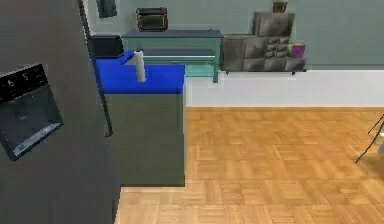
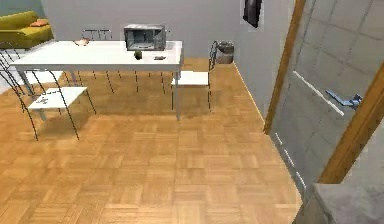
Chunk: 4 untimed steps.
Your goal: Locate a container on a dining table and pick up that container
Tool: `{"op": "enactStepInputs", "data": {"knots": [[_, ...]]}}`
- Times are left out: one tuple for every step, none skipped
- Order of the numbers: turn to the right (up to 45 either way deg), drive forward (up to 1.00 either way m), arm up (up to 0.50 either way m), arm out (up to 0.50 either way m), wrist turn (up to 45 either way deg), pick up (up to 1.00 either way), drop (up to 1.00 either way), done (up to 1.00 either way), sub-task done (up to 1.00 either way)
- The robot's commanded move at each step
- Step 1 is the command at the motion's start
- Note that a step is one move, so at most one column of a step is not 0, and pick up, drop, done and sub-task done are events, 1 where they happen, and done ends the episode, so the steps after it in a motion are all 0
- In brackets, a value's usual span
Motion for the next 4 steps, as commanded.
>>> {"op": "enactStepInputs", "data": {"knots": [[0.0,0.2,0.0,0.0,0.0,0.0,0.0,0.0,0.0],[45.0,0.0,0.0,0.0,0.0,0.0,0.0,0.0,0.0],[30.0,0.0,0.0,0.0,0.0,0.0,0.0,0.0,0.0],[3.0,0.0,0.0,0.0,0.0,0.0,0.0,0.0,0.0]]}}
